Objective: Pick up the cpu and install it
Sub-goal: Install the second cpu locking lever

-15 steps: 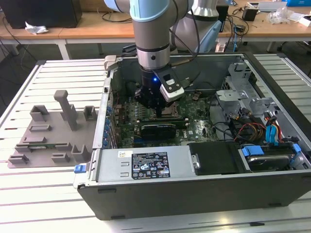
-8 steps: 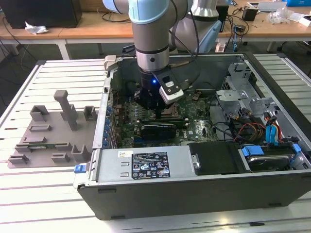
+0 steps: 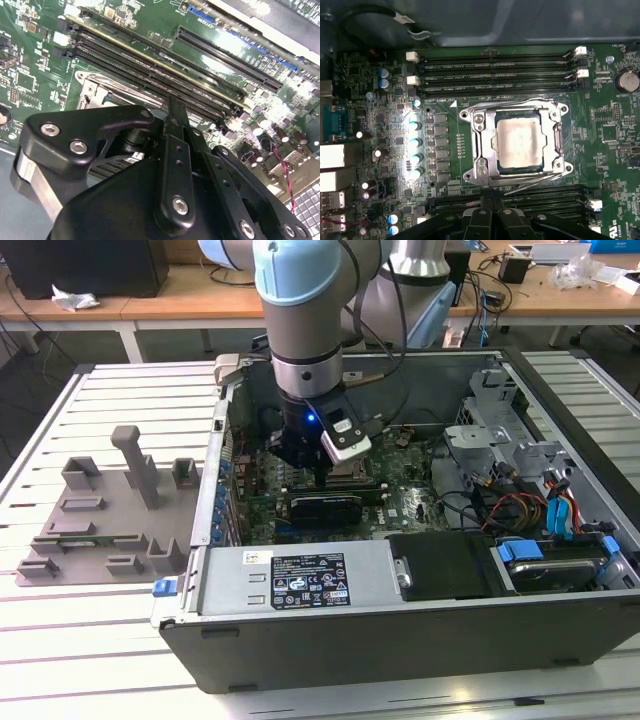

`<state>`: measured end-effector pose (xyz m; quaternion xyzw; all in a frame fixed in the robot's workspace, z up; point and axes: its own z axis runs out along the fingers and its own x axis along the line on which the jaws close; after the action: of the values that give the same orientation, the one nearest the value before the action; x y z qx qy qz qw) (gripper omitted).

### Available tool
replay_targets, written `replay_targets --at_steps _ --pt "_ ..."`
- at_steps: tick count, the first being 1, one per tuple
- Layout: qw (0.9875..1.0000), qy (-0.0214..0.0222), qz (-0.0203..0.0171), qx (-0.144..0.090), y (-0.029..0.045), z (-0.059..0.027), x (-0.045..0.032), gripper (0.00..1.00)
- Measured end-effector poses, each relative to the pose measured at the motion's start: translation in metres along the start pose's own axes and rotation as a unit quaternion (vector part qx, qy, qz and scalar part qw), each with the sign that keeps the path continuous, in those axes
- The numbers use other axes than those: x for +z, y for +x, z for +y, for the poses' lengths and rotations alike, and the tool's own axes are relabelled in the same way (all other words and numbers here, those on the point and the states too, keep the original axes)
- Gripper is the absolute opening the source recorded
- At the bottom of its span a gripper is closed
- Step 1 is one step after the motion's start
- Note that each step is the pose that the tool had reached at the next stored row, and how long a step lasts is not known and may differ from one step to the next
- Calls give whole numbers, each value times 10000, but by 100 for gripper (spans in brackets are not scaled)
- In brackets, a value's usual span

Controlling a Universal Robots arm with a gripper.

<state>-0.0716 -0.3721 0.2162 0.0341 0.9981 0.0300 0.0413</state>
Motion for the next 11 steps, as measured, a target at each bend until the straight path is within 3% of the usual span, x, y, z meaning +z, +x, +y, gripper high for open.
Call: replay_targets --at_steps 3,11 --pt "10000 -55 3 5 9 -12 15 11" --pt "10000 -89 6 7 20 -20 90 11"
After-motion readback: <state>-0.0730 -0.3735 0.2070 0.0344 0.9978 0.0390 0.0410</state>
